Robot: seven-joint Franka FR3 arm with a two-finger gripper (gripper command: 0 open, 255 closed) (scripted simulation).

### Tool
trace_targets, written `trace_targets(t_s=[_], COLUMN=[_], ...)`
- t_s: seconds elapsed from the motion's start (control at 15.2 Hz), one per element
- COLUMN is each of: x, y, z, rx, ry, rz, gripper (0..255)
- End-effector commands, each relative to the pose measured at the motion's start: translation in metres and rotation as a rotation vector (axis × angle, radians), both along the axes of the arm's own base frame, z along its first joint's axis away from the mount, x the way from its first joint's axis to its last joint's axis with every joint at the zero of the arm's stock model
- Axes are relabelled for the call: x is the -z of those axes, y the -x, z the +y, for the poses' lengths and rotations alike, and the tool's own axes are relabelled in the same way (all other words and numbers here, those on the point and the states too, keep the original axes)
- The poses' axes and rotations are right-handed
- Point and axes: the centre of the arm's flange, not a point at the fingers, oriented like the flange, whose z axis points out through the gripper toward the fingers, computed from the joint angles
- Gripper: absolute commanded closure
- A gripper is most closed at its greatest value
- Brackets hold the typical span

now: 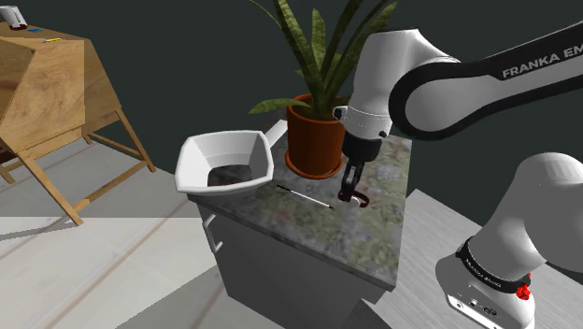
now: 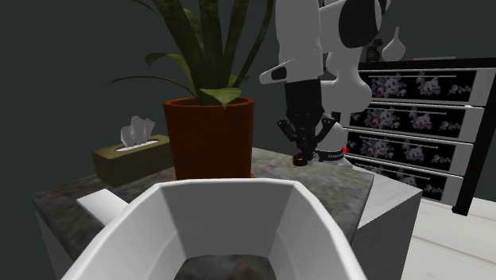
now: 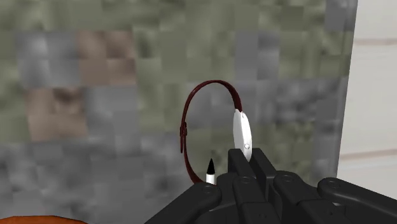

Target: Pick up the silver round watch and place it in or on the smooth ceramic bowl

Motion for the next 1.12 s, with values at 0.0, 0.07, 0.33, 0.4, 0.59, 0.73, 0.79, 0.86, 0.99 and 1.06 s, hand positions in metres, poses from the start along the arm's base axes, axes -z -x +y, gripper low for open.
trace_targets(t_s=[0.0,0.07,0.33,0.4,0.59,0.73,0.79,0.86,0.99,1.06], x=[-0.010,-0.016,-0.037,-0.042,-0.058,-0.068,-0.074,-0.079,-0.090,-0.095], y=[0.000,0.000,0.000,0.000,0.000,0.000,0.000,0.000,0.000,0.000], z=[0.001,0.001,0.001,0.001,0.001,0.001,0.001,0.001,0.001,0.001], rx=[0.000,0.000,0.000,0.000,0.000,0.000,0.000,0.000,0.000,0.000], ry=[0.000,0.000,0.000,0.000,0.000,0.000,0.000,0.000,0.000,0.000], rz=[0.001,0.001,0.001,0.001,0.001,0.001,0.001,0.001,0.001,0.001], gripper=[255,255,255,255,255,255,255,255,255,255])
